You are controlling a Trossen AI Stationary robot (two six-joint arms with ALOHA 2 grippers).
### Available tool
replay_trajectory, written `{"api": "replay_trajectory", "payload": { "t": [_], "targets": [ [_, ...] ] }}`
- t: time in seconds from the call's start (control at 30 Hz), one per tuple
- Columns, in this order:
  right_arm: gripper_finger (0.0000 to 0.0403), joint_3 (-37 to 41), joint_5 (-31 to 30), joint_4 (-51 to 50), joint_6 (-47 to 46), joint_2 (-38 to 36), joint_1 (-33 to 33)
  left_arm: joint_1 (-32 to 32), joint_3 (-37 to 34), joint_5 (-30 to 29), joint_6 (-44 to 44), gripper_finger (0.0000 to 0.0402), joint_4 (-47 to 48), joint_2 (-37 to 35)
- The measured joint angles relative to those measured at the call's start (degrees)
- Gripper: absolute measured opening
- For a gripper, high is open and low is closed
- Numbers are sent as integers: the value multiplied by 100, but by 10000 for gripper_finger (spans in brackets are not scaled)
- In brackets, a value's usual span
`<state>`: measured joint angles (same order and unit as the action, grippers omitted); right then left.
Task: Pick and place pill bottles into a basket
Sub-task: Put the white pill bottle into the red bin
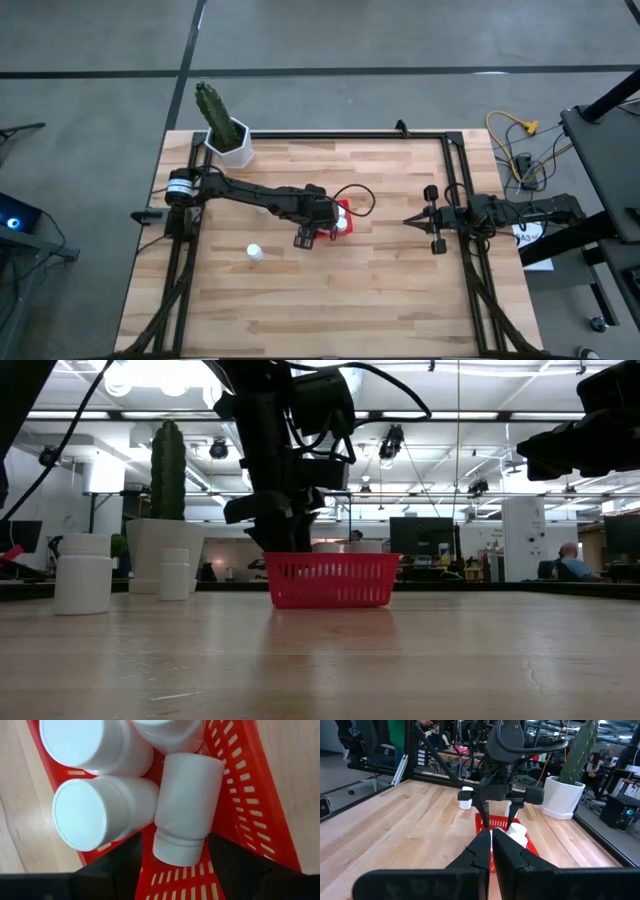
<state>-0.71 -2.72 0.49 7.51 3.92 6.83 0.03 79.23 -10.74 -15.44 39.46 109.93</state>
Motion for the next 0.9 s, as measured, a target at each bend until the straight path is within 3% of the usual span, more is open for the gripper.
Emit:
{"api": "replay_trajectory", "payload": {
  "t": [0.9],
  "targets": [
    [9,0,0,1,0,-1,1,1,-14,341,179,207,-31,67]
  ]
}}
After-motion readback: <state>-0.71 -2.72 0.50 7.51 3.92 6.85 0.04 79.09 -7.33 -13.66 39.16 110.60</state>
